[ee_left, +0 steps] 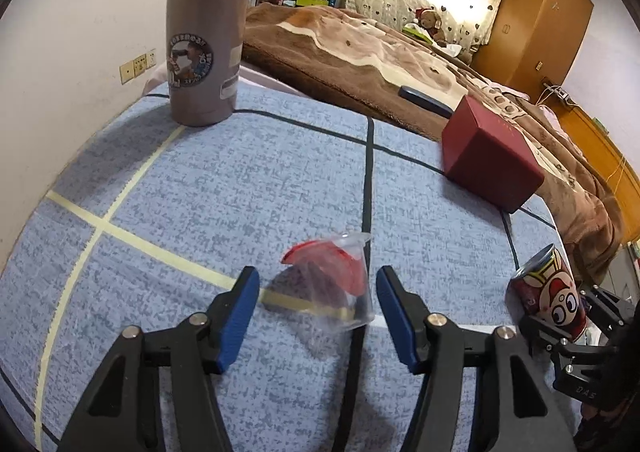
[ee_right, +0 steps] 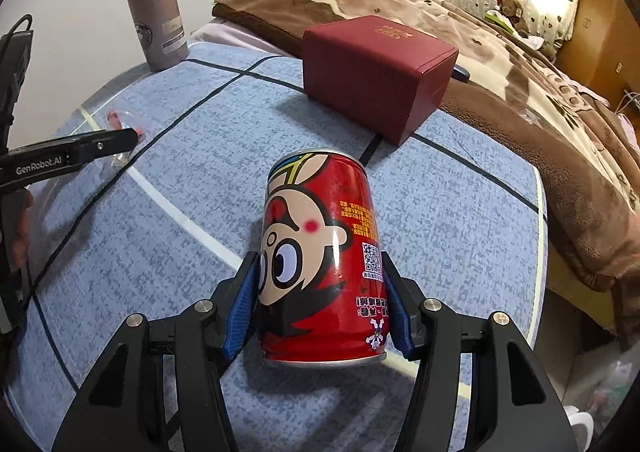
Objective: Collect trash
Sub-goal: 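Grasp the clear plastic cup with the left gripper while the right grasps the red can, then lift cup and can and carry both over the wastebasket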
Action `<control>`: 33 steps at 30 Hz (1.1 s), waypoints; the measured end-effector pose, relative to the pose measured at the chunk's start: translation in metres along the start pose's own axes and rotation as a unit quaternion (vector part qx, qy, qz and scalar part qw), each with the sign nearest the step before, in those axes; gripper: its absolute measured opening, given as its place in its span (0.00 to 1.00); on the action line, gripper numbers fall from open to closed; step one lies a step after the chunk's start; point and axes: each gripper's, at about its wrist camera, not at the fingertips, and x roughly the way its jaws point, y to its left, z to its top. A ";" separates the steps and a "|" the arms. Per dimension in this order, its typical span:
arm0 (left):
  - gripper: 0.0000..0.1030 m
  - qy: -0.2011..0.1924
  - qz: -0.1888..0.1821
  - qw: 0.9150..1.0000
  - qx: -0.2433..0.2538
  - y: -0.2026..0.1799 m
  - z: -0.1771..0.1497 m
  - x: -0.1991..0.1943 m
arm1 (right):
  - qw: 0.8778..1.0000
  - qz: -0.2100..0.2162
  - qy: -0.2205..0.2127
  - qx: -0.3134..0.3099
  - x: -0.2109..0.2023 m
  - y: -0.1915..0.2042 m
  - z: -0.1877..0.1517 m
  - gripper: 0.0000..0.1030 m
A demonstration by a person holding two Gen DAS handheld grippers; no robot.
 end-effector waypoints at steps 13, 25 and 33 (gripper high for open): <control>0.30 -0.002 -0.004 1.000 0.021 -0.007 -0.004 -0.003 | 1.000 0.004 -0.007 0.021 -0.001 -0.004 -0.005 0.52; 0.30 -0.017 -0.021 0.999 0.041 -0.022 -0.014 -0.027 | 0.998 0.013 -0.023 0.052 -0.009 -0.007 -0.011 0.52; 0.30 -0.028 -0.040 0.997 0.065 -0.045 -0.023 -0.052 | 0.997 0.013 -0.038 0.071 -0.026 -0.010 -0.020 0.52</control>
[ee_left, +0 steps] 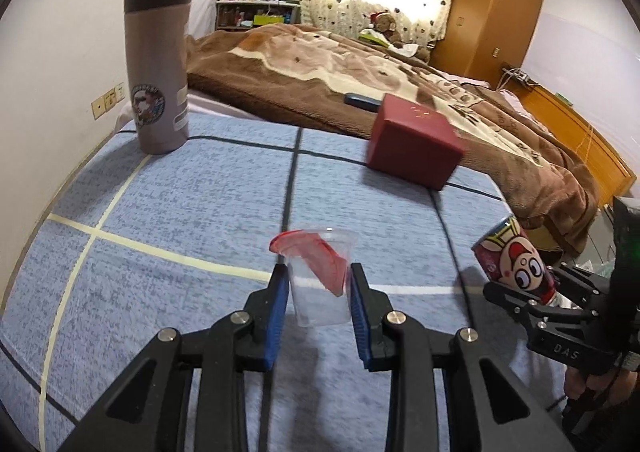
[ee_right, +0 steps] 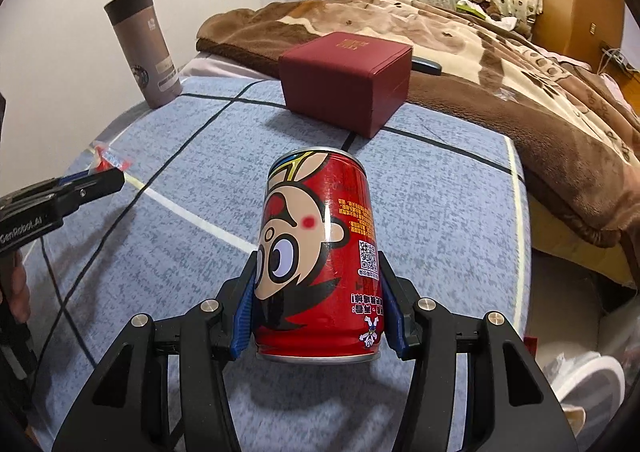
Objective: Collect trash
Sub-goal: 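Lift cup and can and carry both over the wastebasket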
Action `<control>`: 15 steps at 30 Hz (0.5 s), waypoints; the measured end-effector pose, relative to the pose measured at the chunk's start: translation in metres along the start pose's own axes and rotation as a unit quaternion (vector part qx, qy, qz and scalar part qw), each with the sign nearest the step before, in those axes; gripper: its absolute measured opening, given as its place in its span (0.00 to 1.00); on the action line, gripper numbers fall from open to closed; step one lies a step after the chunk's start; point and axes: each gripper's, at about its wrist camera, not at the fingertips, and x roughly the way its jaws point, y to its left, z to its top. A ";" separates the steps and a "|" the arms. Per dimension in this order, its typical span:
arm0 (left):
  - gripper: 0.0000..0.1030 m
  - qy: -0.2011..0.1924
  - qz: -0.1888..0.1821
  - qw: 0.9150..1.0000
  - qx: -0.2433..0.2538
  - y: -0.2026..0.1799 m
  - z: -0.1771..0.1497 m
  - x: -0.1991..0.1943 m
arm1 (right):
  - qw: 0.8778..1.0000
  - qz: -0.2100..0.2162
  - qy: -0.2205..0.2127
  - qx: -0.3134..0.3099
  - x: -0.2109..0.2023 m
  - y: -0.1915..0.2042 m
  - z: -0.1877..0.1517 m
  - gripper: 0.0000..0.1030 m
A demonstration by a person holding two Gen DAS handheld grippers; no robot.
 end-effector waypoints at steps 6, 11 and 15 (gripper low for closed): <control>0.30 -0.006 -0.017 1.000 0.018 -0.024 -0.005 -0.016 | 1.000 0.000 -0.018 0.011 -0.023 -0.003 -0.006 0.52; 0.30 -0.008 -0.027 0.999 0.039 -0.047 -0.014 -0.028 | 0.999 -0.006 -0.031 0.021 -0.041 -0.011 -0.014 0.52; 0.30 -0.011 -0.041 0.997 0.060 -0.070 -0.020 -0.037 | 0.998 -0.014 -0.042 0.034 -0.059 -0.021 -0.022 0.52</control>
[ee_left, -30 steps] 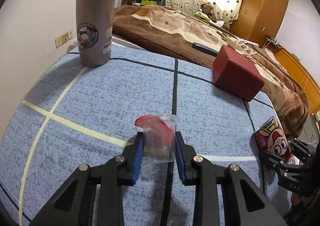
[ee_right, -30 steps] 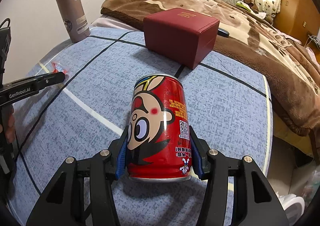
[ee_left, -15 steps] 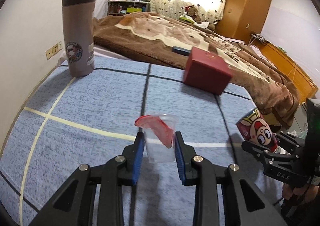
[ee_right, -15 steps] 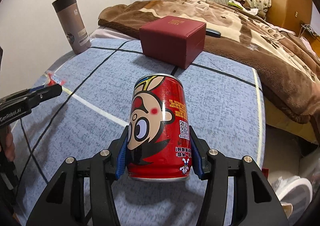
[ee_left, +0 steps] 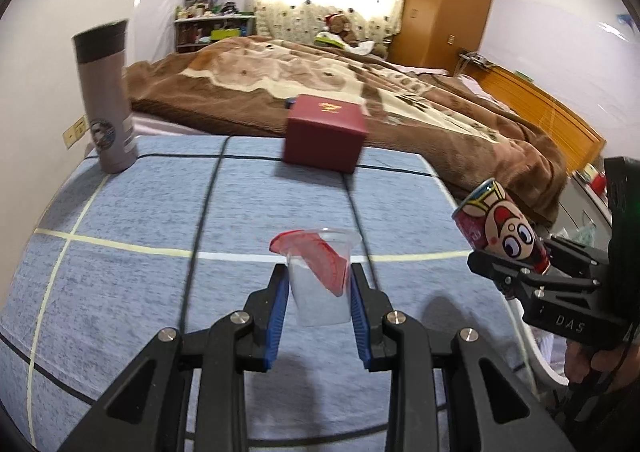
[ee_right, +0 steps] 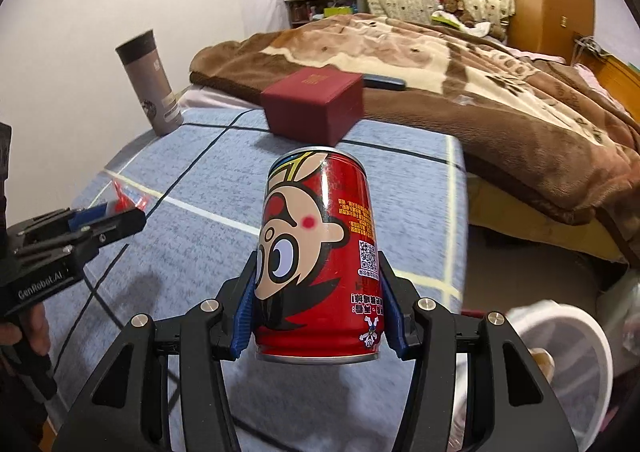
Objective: Collect trash
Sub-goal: 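Lift cup and can and carry both over the wastebasket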
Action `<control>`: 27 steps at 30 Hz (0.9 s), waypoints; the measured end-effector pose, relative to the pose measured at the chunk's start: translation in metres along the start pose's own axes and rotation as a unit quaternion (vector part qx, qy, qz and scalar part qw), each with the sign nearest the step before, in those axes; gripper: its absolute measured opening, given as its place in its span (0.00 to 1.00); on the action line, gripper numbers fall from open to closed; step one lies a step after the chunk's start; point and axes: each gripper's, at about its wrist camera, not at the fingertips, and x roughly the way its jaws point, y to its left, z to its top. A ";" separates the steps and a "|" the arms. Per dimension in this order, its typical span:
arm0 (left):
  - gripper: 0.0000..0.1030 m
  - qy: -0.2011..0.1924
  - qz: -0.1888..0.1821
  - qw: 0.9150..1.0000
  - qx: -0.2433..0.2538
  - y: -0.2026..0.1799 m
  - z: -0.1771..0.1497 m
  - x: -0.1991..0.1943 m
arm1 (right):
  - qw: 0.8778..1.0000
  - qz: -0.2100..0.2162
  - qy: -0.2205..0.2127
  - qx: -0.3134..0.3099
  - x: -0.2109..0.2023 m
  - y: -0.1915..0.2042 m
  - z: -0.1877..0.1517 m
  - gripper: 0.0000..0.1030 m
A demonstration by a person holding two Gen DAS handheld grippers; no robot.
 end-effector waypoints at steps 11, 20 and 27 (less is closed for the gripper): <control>0.30 -0.025 -0.045 0.997 0.062 -0.072 -0.004 -0.024 | 0.998 -0.038 -0.029 0.038 -0.047 -0.037 -0.024 0.52; 0.30 -0.022 -0.089 0.991 0.101 -0.127 -0.011 -0.027 | 0.994 -0.079 -0.037 0.068 -0.073 -0.067 -0.047 0.52; 0.30 -0.006 -0.121 0.984 0.127 -0.172 -0.019 -0.017 | 0.989 -0.104 -0.023 0.104 -0.082 -0.098 -0.069 0.52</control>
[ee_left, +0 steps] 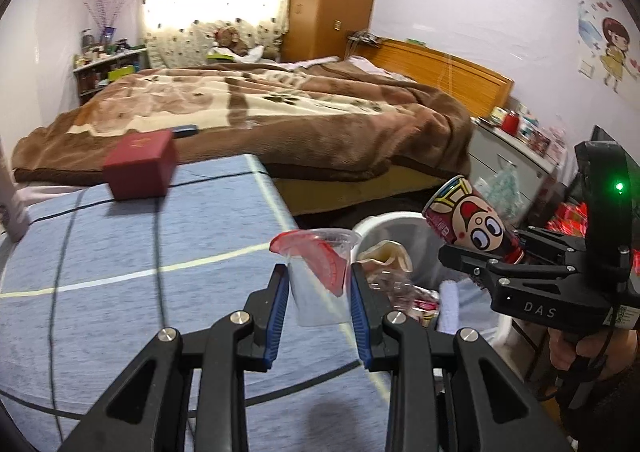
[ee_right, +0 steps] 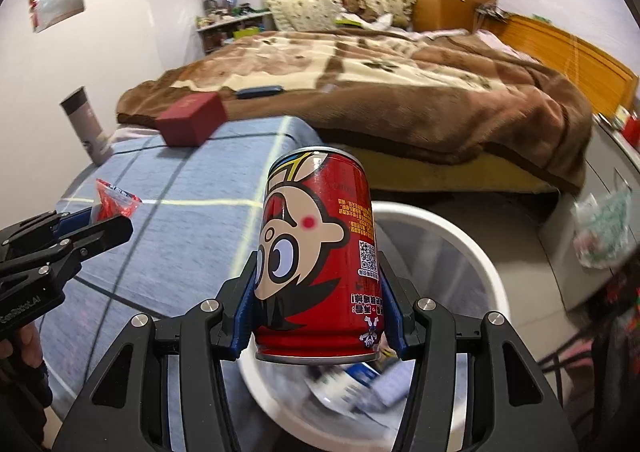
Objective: Collect trash
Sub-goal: 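Lift cup and can and carry both over the wastebasket, then open both grippers over the wastebasket to drop the cup and can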
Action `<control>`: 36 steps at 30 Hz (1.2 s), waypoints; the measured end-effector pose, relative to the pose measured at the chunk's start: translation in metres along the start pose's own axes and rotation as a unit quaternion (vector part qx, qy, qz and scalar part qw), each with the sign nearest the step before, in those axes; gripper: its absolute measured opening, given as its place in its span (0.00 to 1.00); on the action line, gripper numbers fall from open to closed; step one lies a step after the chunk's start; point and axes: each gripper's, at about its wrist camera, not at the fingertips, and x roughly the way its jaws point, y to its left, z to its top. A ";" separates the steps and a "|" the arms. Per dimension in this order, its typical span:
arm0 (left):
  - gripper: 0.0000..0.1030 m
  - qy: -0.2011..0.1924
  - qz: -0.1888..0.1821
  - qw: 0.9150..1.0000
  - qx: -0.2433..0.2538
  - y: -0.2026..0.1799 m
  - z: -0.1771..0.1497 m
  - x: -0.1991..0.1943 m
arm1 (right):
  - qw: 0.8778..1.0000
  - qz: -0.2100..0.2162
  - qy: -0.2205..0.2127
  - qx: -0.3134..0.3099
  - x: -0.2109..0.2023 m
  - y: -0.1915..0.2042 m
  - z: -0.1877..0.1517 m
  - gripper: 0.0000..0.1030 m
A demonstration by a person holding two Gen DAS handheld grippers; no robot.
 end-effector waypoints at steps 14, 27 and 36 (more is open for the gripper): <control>0.31 0.050 -0.046 0.997 0.028 -0.067 -0.013 0.045 | 0.997 -0.044 0.058 0.035 0.018 -0.047 -0.033 0.52; 0.54 0.060 -0.056 0.996 0.032 -0.085 -0.017 0.054 | 0.996 -0.053 0.037 0.063 0.002 -0.063 -0.044 0.57; 0.61 0.048 -0.040 0.998 0.032 -0.085 -0.026 0.036 | 0.995 -0.071 0.002 0.065 -0.015 -0.049 -0.051 0.57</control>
